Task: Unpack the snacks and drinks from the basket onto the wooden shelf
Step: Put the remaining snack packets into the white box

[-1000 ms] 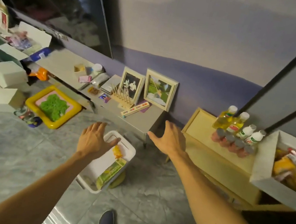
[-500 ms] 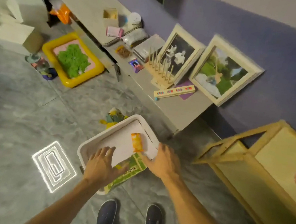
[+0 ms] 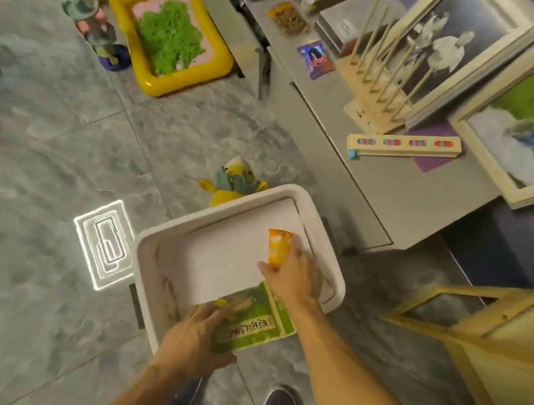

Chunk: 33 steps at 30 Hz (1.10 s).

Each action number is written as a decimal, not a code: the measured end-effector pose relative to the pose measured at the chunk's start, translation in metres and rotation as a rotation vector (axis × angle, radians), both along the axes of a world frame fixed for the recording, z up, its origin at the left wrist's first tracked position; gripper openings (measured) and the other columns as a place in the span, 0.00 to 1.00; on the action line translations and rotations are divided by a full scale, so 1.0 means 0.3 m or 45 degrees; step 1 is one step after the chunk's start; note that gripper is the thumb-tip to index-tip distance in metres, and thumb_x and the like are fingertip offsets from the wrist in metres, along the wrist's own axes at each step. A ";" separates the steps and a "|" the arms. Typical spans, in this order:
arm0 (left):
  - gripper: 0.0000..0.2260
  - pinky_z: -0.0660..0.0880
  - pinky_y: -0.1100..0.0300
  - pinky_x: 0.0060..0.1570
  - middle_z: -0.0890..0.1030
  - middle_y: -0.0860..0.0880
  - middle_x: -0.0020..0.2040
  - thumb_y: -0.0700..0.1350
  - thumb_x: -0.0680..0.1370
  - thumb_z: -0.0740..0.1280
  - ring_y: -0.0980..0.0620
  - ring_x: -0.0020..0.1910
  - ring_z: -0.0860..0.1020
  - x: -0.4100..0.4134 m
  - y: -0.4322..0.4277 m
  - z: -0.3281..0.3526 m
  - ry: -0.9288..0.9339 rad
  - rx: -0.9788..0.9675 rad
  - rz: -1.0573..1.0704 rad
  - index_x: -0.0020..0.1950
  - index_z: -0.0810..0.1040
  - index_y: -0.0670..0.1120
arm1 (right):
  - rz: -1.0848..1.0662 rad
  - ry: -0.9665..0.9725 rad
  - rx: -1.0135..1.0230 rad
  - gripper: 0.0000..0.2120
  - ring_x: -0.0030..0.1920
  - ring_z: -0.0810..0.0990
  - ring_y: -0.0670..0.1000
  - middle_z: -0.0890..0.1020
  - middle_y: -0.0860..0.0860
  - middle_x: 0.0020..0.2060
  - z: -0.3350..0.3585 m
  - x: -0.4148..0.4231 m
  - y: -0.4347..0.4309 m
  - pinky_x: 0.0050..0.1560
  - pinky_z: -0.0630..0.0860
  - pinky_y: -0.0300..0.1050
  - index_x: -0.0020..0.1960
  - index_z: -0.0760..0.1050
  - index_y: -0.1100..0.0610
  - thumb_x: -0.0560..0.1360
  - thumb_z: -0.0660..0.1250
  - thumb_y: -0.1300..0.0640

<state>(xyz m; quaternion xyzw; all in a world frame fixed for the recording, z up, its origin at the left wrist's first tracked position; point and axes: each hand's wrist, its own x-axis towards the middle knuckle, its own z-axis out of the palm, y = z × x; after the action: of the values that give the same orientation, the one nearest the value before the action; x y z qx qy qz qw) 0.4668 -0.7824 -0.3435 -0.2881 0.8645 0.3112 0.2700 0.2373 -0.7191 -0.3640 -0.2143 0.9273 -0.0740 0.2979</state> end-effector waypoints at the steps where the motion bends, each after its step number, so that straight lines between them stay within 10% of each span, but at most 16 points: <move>1: 0.41 0.76 0.51 0.70 0.65 0.59 0.81 0.72 0.73 0.70 0.52 0.75 0.71 0.001 -0.004 -0.013 0.010 0.007 -0.017 0.83 0.61 0.64 | -0.037 0.023 -0.026 0.47 0.66 0.79 0.61 0.80 0.57 0.66 -0.018 0.000 -0.008 0.63 0.78 0.61 0.80 0.60 0.53 0.72 0.73 0.31; 7: 0.42 0.81 0.50 0.64 0.69 0.55 0.81 0.76 0.73 0.46 0.49 0.67 0.82 -0.003 -0.044 -0.023 0.054 -0.058 -0.161 0.84 0.62 0.61 | -0.184 -0.030 -0.084 0.34 0.56 0.82 0.56 0.82 0.52 0.60 -0.021 -0.009 -0.031 0.47 0.76 0.48 0.77 0.67 0.51 0.76 0.76 0.48; 10: 0.39 0.84 0.53 0.52 0.84 0.56 0.64 0.80 0.76 0.42 0.52 0.49 0.86 -0.007 -0.082 0.004 0.117 -0.031 -0.126 0.77 0.69 0.61 | -0.217 -0.007 -0.102 0.31 0.53 0.83 0.56 0.84 0.53 0.57 0.041 -0.023 -0.031 0.46 0.78 0.49 0.74 0.69 0.51 0.75 0.75 0.47; 16: 0.16 0.77 0.62 0.36 0.81 0.59 0.40 0.62 0.80 0.59 0.54 0.33 0.80 -0.061 -0.136 0.247 0.194 -0.003 -0.060 0.59 0.79 0.56 | -0.342 0.101 -0.156 0.20 0.53 0.84 0.59 0.85 0.56 0.54 0.345 -0.133 -0.013 0.44 0.74 0.48 0.62 0.77 0.55 0.76 0.73 0.45; 25: 0.19 0.78 0.54 0.37 0.83 0.53 0.41 0.65 0.76 0.60 0.52 0.36 0.82 -0.307 -0.248 0.925 0.437 -0.268 -0.030 0.61 0.79 0.58 | -0.619 0.376 -0.483 0.19 0.51 0.85 0.57 0.85 0.54 0.51 1.119 -0.369 0.204 0.43 0.76 0.47 0.59 0.78 0.53 0.76 0.74 0.42; 33: 0.02 0.67 0.60 0.27 0.75 0.57 0.27 0.49 0.78 0.77 0.59 0.25 0.74 -0.504 -0.234 1.617 0.907 -0.278 0.002 0.49 0.86 0.55 | -0.665 0.560 -0.632 0.23 0.58 0.83 0.58 0.83 0.55 0.59 1.835 -0.340 0.521 0.48 0.72 0.43 0.68 0.77 0.54 0.77 0.77 0.49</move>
<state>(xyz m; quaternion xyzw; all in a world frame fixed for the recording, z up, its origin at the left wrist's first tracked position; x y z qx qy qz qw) 0.3156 -0.8527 0.1417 -0.1893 0.9321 0.2982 -0.0804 0.1354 -0.5629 0.1864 -0.0480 0.9459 -0.3208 0.0035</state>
